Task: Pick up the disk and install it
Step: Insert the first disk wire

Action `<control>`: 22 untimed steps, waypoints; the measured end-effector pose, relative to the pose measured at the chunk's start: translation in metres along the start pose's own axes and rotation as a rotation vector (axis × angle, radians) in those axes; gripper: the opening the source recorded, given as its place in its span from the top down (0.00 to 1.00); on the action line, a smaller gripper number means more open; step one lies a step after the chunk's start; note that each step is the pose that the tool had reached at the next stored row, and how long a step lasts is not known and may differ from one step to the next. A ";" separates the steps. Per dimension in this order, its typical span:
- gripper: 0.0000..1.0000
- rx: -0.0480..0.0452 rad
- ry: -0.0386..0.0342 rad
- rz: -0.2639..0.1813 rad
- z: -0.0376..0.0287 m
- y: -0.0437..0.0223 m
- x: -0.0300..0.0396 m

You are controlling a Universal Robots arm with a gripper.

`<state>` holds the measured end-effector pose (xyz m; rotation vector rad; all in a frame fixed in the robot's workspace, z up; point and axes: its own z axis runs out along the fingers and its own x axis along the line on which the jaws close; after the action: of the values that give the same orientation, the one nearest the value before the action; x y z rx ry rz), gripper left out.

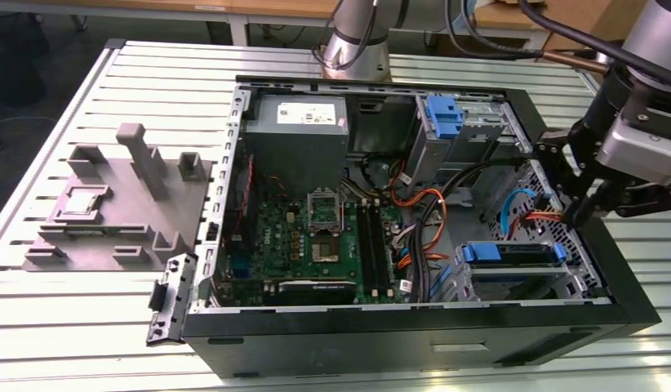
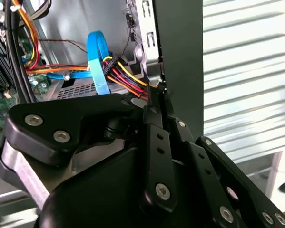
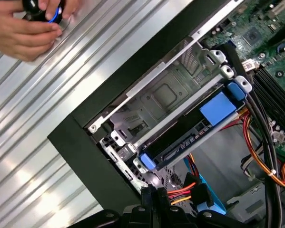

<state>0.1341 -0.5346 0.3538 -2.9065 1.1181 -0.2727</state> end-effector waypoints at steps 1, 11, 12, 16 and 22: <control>0.84 -0.0028 0.0014 0.018 0.0000 0.0000 0.0000; 0.84 -0.0143 0.0069 0.090 -0.0007 0.0032 -0.0037; 0.84 -0.0173 0.0085 0.108 -0.0007 0.0033 -0.0037; 0.84 -0.0287 0.0140 0.180 -0.0004 0.0033 -0.0038; 0.84 -0.0442 0.0167 0.259 -0.0002 0.0035 -0.0040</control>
<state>0.1288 -0.5345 0.3531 -2.7571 1.5010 -0.2689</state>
